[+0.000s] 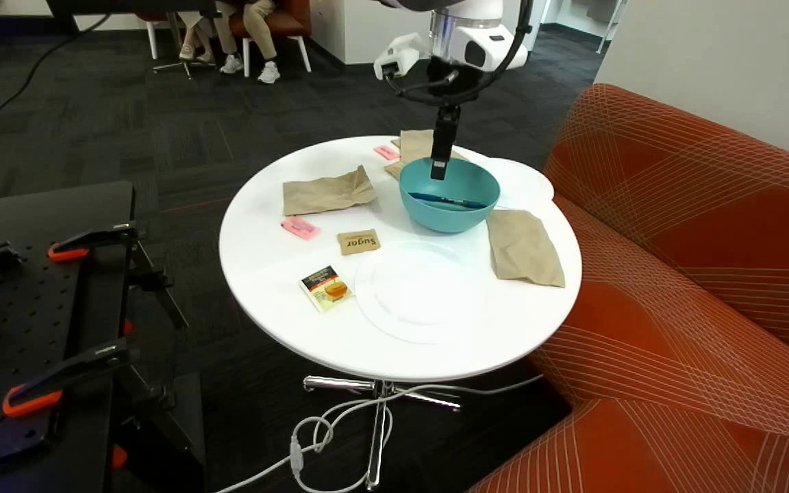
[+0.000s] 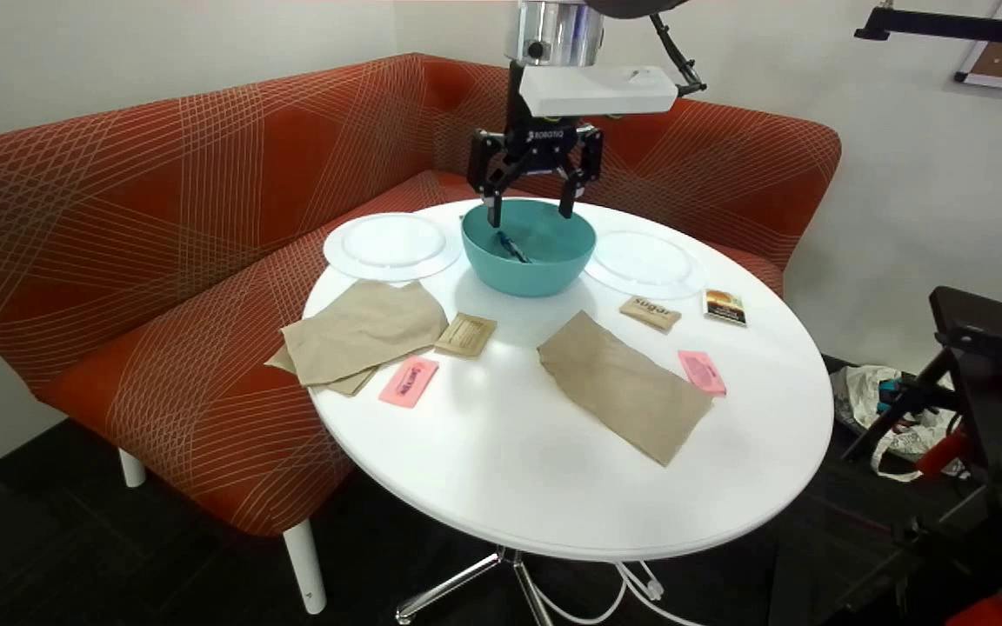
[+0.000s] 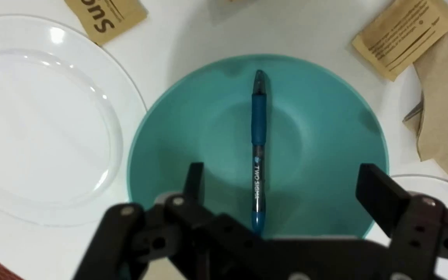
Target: Remove the pen from the bowl and put it on the table
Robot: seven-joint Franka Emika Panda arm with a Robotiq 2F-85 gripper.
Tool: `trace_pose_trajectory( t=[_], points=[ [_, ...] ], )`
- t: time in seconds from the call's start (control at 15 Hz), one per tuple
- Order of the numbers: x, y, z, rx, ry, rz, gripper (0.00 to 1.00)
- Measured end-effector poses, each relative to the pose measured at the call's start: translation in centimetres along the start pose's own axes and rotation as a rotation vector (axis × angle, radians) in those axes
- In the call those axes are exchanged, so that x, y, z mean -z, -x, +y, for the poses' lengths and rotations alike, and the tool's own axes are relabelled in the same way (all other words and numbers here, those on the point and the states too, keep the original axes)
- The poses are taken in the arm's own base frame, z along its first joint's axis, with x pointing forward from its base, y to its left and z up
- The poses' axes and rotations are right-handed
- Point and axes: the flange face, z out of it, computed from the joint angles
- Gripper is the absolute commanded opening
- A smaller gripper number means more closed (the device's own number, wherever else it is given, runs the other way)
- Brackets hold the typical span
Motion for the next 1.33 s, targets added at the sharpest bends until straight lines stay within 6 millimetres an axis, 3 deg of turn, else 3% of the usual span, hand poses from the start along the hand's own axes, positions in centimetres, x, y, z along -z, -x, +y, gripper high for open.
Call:
trace_pose_trajectory(
  t=[0.47, 0.53, 0.8, 1.2, 1.33],
  points=[
    [-4.1, -2.2, -0.3, -0.012, 0.033, -0.012, 1.0],
    [-4.7, -2.4, -0.3, -0.013, 0.037, -0.015, 0.77],
    [-6.5, -3.2, -0.4, -0.02, 0.05, -0.028, 0.49],
    [-7.2, -4.1, -0.7, -0.025, 0.051, -0.027, 0.05],
    [-7.2, -4.4, -0.7, -0.027, 0.051, -0.023, 0.0]
  ],
)
